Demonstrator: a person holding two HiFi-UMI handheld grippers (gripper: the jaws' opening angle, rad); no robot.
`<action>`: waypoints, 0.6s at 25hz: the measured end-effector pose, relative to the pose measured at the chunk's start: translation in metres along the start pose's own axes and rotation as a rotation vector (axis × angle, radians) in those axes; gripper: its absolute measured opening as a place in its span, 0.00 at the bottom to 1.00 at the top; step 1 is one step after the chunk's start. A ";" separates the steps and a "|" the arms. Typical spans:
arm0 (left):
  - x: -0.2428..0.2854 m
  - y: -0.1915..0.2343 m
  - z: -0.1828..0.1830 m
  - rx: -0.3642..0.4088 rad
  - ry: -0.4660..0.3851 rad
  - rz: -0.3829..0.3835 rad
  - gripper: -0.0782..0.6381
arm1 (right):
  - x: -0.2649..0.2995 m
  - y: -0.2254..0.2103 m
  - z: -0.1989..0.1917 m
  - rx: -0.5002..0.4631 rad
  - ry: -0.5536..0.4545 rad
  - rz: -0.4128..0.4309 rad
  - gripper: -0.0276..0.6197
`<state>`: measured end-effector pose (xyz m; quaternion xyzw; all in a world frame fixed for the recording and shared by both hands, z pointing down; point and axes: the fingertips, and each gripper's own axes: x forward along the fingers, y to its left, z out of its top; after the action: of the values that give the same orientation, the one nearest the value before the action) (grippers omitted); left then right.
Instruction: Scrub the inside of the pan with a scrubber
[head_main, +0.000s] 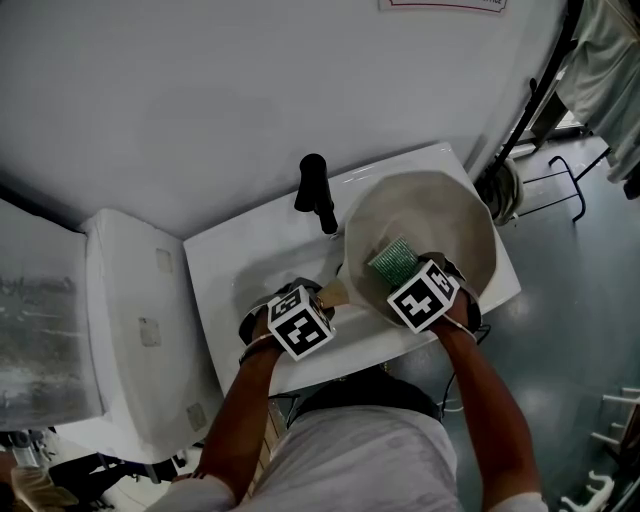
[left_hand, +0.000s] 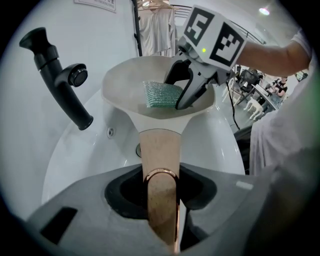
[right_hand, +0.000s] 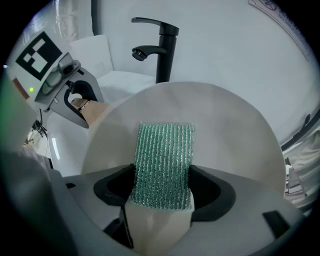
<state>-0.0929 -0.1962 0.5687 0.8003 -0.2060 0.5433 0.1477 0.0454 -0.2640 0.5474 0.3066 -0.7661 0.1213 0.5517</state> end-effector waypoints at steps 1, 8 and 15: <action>0.000 0.000 0.000 0.000 -0.001 0.000 0.32 | -0.001 -0.004 -0.003 0.003 0.007 -0.007 0.57; 0.001 0.000 -0.001 -0.002 0.003 0.001 0.32 | -0.009 -0.034 -0.025 0.044 0.031 -0.062 0.57; 0.001 0.002 0.001 0.007 0.002 0.013 0.32 | -0.019 -0.053 -0.030 0.058 0.020 -0.107 0.57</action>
<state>-0.0927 -0.1990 0.5691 0.7989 -0.2093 0.5457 0.1417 0.1037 -0.2833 0.5328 0.3616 -0.7392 0.1172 0.5560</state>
